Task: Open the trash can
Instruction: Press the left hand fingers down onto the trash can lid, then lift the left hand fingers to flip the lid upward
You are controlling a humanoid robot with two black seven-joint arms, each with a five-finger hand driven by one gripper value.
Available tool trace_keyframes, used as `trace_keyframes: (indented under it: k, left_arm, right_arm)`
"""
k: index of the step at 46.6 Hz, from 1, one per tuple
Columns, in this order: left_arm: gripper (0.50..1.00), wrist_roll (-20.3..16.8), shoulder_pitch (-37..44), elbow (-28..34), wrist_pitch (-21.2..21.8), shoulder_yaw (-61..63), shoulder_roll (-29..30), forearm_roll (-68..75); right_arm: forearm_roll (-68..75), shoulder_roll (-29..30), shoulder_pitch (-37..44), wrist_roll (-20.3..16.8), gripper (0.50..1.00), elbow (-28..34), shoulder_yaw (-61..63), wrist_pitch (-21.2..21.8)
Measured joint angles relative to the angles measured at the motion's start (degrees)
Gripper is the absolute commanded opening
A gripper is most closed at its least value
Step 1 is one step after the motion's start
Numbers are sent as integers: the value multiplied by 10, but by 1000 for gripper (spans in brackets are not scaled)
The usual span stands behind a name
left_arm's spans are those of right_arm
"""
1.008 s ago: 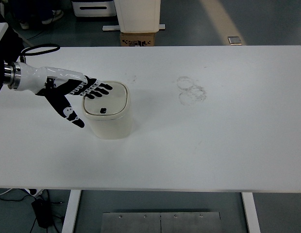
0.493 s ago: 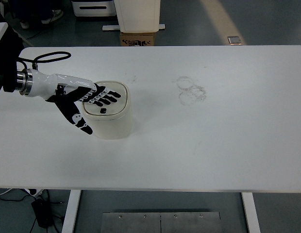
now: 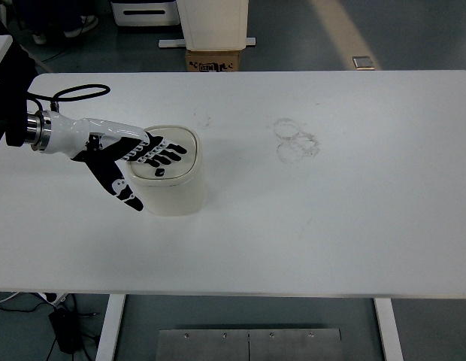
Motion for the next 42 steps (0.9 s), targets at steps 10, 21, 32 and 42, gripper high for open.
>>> trace_keyframes:
  k: [10, 21, 32, 42]
  left_arm:
    - [1000, 1, -6, 2, 0, -2, 1, -4]
    - [1000, -1, -33, 23, 0, -8, 0, -13]
    - [1000, -4, -43, 51, 0, -17, 2, -33]
    - [1000, -5, -43, 82, 0, -38, 9, -73]
  right_arm:
    - [0, 0, 0, 0, 991, 0, 0, 0]
    - [0, 0, 0, 0, 991, 0, 0, 0]
    - [0, 0, 0, 0, 991, 0, 0, 0]
    - [0, 0, 0, 0, 991, 0, 0, 0]
